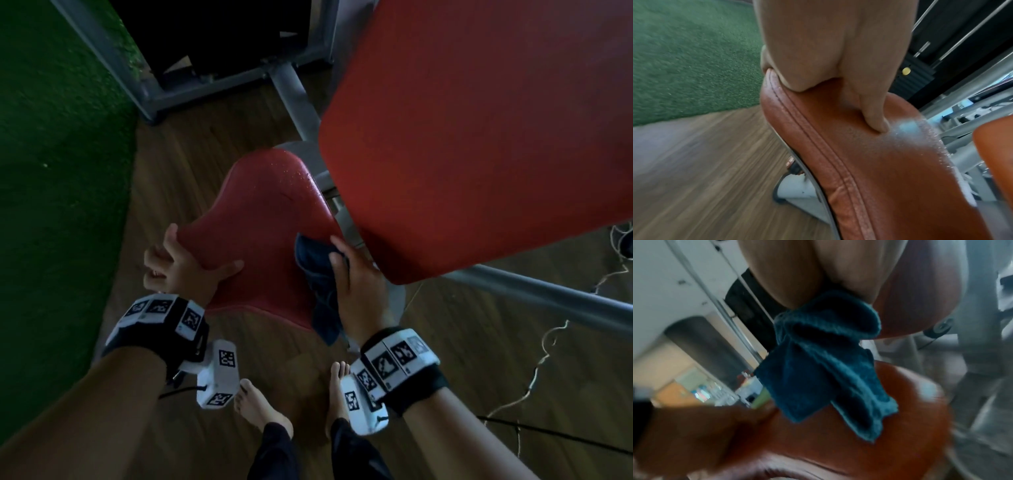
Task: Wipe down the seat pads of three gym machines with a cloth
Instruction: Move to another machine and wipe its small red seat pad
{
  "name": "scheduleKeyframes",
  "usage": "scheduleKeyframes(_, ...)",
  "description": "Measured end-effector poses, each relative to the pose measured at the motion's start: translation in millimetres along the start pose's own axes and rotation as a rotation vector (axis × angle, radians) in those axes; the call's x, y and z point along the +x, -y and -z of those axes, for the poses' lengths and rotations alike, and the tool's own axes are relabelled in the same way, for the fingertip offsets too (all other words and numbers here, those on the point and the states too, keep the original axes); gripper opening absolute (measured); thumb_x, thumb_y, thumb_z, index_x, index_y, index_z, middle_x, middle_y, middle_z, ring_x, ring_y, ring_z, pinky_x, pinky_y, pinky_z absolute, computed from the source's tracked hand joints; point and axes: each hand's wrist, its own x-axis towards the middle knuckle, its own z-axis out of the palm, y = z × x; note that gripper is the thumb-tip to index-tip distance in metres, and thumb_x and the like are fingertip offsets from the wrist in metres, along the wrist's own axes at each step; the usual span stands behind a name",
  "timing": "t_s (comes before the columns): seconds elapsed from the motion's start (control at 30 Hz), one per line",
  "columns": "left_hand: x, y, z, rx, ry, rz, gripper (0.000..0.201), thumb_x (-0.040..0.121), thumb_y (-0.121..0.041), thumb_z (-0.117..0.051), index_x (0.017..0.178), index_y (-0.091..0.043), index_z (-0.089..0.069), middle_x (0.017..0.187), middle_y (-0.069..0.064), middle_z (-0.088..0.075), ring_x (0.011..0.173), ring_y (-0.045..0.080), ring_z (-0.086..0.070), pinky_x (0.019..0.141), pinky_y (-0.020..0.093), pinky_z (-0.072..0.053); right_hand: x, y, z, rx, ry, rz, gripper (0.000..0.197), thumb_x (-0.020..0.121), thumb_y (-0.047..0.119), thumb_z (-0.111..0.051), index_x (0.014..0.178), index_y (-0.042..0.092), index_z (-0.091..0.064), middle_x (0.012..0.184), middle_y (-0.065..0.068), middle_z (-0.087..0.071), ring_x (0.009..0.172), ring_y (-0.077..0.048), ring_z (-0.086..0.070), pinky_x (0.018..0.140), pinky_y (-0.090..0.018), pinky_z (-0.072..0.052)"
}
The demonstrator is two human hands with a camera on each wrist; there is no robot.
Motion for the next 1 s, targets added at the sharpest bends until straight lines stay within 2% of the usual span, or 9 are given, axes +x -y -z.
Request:
scheduleKeyframes(0.17, 5, 5, 2, -0.022, 0.059, 0.009, 0.119, 0.051, -0.057, -0.086, 0.145, -0.040, -0.016, 0.154, 0.014, -0.007, 0.134, 0.048, -0.017, 0.107, 0.063, -0.024, 11, 41, 17, 0.350, 0.102, 0.081, 0.043, 0.103, 0.033, -0.033, 0.145, 0.022, -0.040, 0.148, 0.013, -0.041, 0.137, 0.006, -0.031, 0.114, -0.022, -0.026)
scheduleKeyframes(0.3, 7, 6, 3, -0.016, 0.107, 0.029, 0.119, 0.051, -0.057, -0.086, 0.144, -0.043, -0.013, 0.154, 0.012, -0.003, 0.136, 0.046, -0.014, 0.107, 0.064, -0.024, 5, 19, 15, 0.189, 0.146, 0.032, 0.054, 0.100, 0.047, -0.025, 0.147, 0.023, -0.038, 0.148, 0.007, -0.043, 0.135, 0.000, -0.038, 0.113, -0.026, -0.033)
scheduleKeyframes(0.37, 8, 5, 4, -0.020, 0.128, 0.044, 0.119, 0.052, -0.055, -0.087, 0.143, -0.044, -0.012, 0.154, 0.011, -0.001, 0.137, 0.045, -0.012, 0.108, 0.064, -0.024, -1, 3, 19, 0.112, 0.109, -0.030, 0.055, 0.098, 0.051, -0.025, 0.141, 0.023, -0.046, 0.134, 0.004, -0.058, 0.119, -0.004, -0.056, 0.097, -0.013, -0.043)
scheduleKeyframes(0.43, 8, 5, 4, -0.021, 0.127, 0.045, 0.118, 0.051, -0.055, -0.087, 0.142, -0.045, -0.012, 0.154, 0.011, -0.001, 0.137, 0.044, -0.011, 0.107, 0.065, -0.025, -6, -6, 26, 0.094, 0.113, -0.096, 0.056, 0.095, 0.052, -0.027, 0.133, 0.021, -0.054, 0.121, 0.003, -0.065, 0.106, -0.006, -0.063, 0.085, -0.011, -0.048)
scheduleKeyframes(0.57, 9, 5, 4, -0.027, 0.128, 0.035, 0.118, 0.050, -0.059, -0.086, 0.141, -0.046, -0.012, 0.153, 0.010, -0.001, 0.137, 0.043, -0.010, 0.107, 0.065, -0.025, -20, -22, 30, -0.047, 0.127, 0.026, 0.047, 0.100, 0.045, -0.033, 0.115, 0.017, -0.068, 0.114, 0.004, -0.068, 0.105, -0.005, -0.060, 0.091, -0.028, -0.052)
scheduleKeyframes(0.67, 11, 6, 5, -0.033, 0.140, 0.041, 0.119, 0.048, -0.061, -0.085, 0.140, -0.048, -0.011, 0.153, 0.009, 0.001, 0.137, 0.043, -0.009, 0.106, 0.067, -0.026, -23, -29, 23, -0.204, 0.163, 0.123, 0.063, 0.098, 0.057, -0.025, 0.113, 0.016, -0.070, 0.128, 0.000, -0.062, 0.122, -0.015, -0.053, 0.106, -0.032, -0.039)
scheduleKeyframes(0.83, 12, 8, 2, -0.030, 0.120, 0.024, 0.118, 0.044, -0.068, -0.081, 0.139, -0.049, -0.013, 0.153, 0.010, -0.003, 0.136, 0.044, -0.012, 0.103, 0.067, -0.030, -2, -11, 10, -0.091, 0.226, 0.024, 0.063, 0.091, 0.064, -0.031, 0.130, 0.022, -0.055, 0.152, 0.007, -0.032, 0.140, -0.009, -0.028, 0.113, -0.036, -0.030)
scheduleKeyframes(0.93, 12, 7, 2, -0.024, 0.123, 0.028, 0.119, 0.041, -0.071, -0.079, 0.138, -0.050, -0.013, 0.153, 0.010, -0.003, 0.137, 0.043, -0.012, 0.104, 0.067, -0.030, 19, -1, -8, 0.069, 0.322, -0.117, 0.063, 0.092, 0.063, -0.034, 0.148, 0.037, -0.021, 0.159, 0.004, -0.013, 0.145, -0.013, -0.018, 0.113, -0.043, -0.031)
scheduleKeyframes(1.0, 13, 6, 3, -0.023, 0.148, 0.045, 0.118, 0.045, -0.067, -0.082, 0.138, -0.051, -0.010, 0.154, 0.008, 0.001, 0.138, 0.042, -0.008, 0.106, 0.067, -0.027, 29, 3, -21, -0.033, 0.393, -0.166, 0.074, 0.092, 0.062, -0.037, 0.151, 0.039, 0.003, 0.161, -0.003, 0.002, 0.147, -0.024, -0.011, 0.115, -0.050, -0.026)
